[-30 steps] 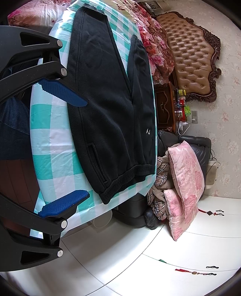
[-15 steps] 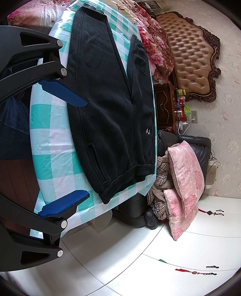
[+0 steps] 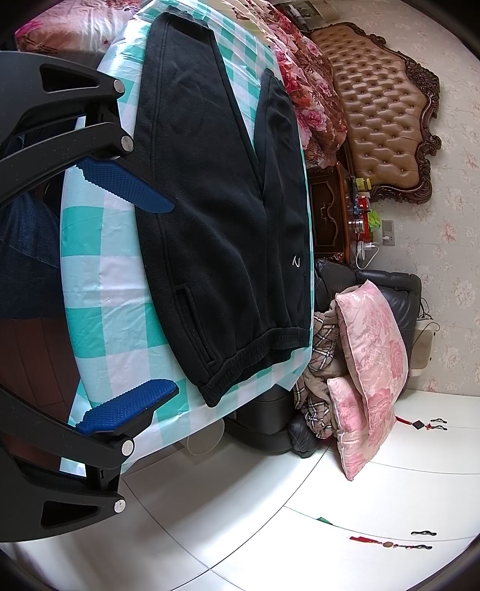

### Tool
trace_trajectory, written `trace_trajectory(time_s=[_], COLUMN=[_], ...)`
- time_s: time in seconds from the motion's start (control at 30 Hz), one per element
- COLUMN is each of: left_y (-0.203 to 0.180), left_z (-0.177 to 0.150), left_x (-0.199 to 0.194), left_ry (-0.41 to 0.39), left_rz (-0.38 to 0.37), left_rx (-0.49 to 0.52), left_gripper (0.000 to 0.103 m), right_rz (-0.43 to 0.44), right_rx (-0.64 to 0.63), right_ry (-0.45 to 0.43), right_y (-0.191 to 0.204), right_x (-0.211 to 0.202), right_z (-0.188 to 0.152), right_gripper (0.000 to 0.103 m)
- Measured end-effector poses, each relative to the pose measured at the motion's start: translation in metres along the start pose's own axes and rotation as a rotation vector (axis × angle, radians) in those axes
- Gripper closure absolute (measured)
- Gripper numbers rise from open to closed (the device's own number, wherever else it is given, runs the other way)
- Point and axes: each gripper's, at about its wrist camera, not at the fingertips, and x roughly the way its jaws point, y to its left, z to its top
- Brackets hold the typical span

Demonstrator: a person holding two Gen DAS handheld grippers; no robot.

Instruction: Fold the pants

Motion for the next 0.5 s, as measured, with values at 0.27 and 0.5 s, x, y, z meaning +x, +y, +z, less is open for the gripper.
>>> trace_trajectory(time_s=[0.27,0.5], left_y=[0.0000,0.0004], left_z=[-0.0024,-0.0050], left_x=[0.0016,0.0032], left_ry=[0.002,0.005], left_rz=[0.000,-0.001], left_rx=[-0.001,-0.001], left_gripper=[0.002,0.002], right_rz=[-0.001,-0.001], right_rx=[0.000,-0.001], right_ry=[0.003,0.006], right_y=[-0.0026,-0.0028], right_x=[0.0029,0.0041], right_z=[-0.0033,-0.0048], right_gripper=[0.015,0.015])
